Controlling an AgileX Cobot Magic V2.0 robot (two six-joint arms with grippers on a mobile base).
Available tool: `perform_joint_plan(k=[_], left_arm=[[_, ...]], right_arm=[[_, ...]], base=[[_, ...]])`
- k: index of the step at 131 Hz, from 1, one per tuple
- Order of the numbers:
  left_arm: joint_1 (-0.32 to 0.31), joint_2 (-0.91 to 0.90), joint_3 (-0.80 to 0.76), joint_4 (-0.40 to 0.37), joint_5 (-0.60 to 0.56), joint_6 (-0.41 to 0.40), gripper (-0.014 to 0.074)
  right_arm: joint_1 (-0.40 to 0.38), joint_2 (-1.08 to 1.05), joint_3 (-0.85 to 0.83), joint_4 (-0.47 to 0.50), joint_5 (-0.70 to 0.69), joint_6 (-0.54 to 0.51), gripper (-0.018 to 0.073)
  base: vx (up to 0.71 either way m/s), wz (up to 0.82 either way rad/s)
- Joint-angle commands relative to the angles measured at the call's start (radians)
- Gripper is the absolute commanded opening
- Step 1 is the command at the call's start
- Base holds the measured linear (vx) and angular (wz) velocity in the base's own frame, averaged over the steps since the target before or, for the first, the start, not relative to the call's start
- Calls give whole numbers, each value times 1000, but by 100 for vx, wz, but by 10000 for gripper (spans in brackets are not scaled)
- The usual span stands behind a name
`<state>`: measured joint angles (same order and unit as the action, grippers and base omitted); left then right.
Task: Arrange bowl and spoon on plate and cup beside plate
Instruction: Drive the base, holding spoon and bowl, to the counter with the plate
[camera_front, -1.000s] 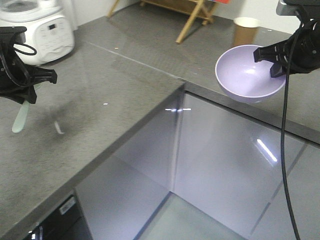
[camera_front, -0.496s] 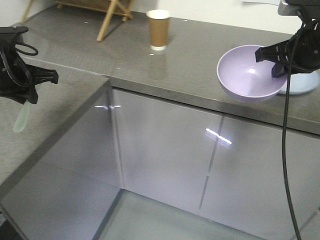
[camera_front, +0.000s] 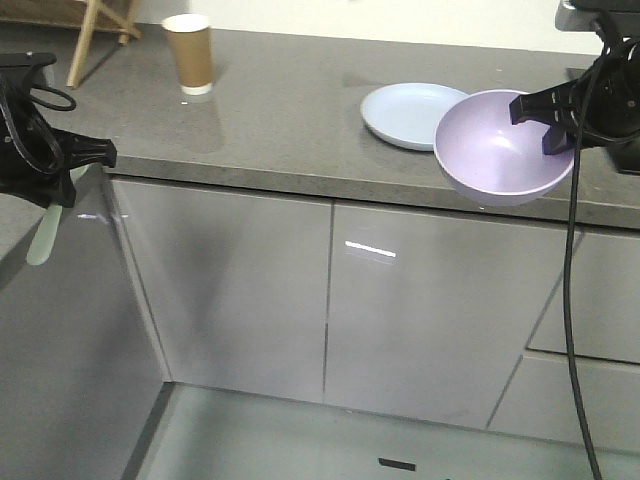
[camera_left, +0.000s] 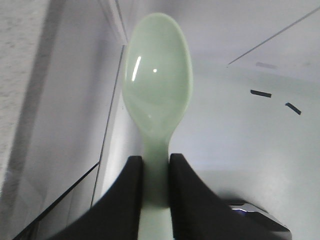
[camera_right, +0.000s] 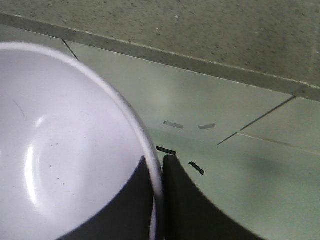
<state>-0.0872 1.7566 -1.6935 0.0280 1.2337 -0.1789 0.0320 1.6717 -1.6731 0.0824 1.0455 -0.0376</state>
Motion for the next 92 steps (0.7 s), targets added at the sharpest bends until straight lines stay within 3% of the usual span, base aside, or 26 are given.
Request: perform_joint_plan(k=[1, 55, 92], left_arm=[[-7, -50, -26, -5, -24, 0, -6], [-7, -50, -26, -5, -24, 0, -6], [-7, -50, -26, -5, -24, 0, -6]], right_arm=[[-1, -48, -27, 2, -49, -8, -4], [-1, -48, -27, 2, -49, -8, -4], [-1, -48, -27, 2, -27, -8, -4]], base=[[-9, -34], [-7, -29], [-1, -7]])
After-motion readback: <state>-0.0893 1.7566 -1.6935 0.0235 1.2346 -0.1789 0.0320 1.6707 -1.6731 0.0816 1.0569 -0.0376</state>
